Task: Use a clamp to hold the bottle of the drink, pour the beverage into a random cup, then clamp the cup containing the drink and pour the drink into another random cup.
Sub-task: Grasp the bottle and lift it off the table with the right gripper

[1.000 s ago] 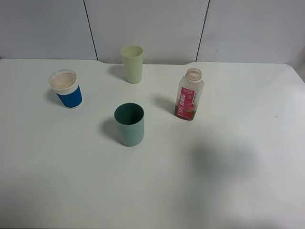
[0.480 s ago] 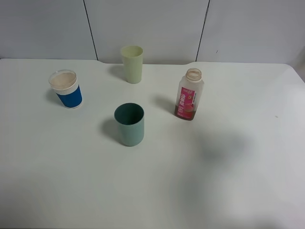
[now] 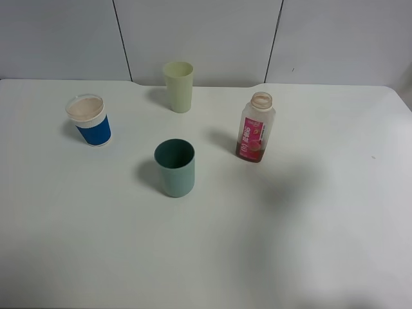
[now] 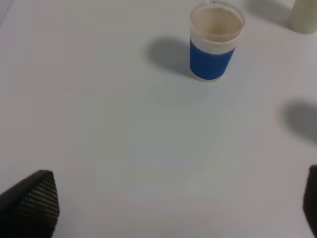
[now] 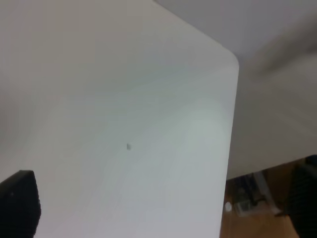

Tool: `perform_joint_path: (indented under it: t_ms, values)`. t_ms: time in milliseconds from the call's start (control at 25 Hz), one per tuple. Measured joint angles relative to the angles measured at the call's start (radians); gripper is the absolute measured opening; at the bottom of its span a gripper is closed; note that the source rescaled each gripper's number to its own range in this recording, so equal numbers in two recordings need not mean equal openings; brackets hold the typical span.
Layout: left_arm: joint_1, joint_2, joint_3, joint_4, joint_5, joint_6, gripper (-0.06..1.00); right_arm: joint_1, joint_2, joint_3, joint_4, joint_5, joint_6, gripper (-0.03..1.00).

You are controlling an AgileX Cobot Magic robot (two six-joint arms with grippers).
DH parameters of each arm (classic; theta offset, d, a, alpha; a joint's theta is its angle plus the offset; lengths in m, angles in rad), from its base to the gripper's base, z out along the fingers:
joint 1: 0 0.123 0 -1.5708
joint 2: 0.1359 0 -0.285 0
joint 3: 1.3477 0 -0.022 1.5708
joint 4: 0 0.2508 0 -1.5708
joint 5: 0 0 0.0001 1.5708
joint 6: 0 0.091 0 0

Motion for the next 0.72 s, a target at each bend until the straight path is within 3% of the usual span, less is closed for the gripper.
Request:
perform_joint_path:
  t_ms: [280, 400, 720]
  values:
    - [0.000, 0.000, 0.000, 0.000, 0.000, 0.000, 1.00, -0.031, 0.038, 0.000, -0.004, -0.128, -0.040, 1.00]
    - [0.000, 0.000, 0.000, 0.000, 0.000, 0.000, 1.00, -0.071, 0.111, 0.000, 0.001, -0.180, -0.029, 1.00]
    - [0.000, 0.000, 0.000, 0.000, 0.000, 0.000, 1.00, -0.078, 0.323, 0.000, 0.003, -0.325, -0.016, 1.00]
